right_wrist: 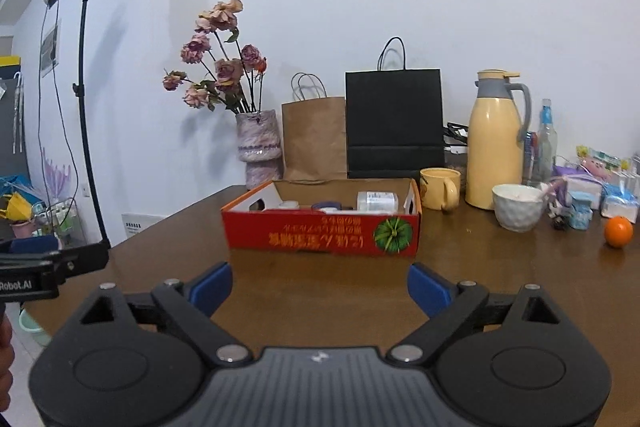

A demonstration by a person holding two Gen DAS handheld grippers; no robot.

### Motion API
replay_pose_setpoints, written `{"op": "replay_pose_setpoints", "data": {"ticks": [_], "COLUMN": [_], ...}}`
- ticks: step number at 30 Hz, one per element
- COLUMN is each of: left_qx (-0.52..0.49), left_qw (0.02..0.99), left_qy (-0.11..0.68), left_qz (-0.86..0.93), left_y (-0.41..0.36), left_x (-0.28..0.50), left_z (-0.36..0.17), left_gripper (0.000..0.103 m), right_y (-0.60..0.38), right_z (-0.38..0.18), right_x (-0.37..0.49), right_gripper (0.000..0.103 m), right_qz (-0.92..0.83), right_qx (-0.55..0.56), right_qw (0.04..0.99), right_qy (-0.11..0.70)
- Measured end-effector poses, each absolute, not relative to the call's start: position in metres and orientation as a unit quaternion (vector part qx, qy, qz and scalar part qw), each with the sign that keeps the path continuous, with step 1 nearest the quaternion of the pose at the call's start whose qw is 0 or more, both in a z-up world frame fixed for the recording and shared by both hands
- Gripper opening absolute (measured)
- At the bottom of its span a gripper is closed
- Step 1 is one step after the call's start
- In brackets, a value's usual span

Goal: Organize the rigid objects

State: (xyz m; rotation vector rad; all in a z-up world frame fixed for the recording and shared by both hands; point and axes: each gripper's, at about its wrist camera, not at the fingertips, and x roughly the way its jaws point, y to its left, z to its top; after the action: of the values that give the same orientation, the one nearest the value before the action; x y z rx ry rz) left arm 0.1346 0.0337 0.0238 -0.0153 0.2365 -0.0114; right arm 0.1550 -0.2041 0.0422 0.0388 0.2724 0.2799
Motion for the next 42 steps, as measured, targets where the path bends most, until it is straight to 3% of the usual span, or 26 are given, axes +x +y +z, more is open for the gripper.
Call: {"op": "replay_pose_setpoints", "data": {"ticks": [15, 42], "left_qx": [0.021, 0.02], "left_qw": [0.992, 0.995], "left_qy": [0.123, 0.101], "left_qz": [0.012, 0.011], "left_y": [0.019, 0.02], "left_x": [0.023, 0.014], "left_z": [-0.015, -0.009], "left_gripper": [0.103, 0.103], "right_y": [-0.199, -0.198], "right_z": [0.008, 0.008], "right_x": [0.011, 0.007], "right_gripper": [0.1, 0.103], "right_qz": [0.112, 0.12], "right_qx": [-0.001, 0.004], "right_qw": [0.992, 0.991], "right_qy": [0.066, 0.063]}}
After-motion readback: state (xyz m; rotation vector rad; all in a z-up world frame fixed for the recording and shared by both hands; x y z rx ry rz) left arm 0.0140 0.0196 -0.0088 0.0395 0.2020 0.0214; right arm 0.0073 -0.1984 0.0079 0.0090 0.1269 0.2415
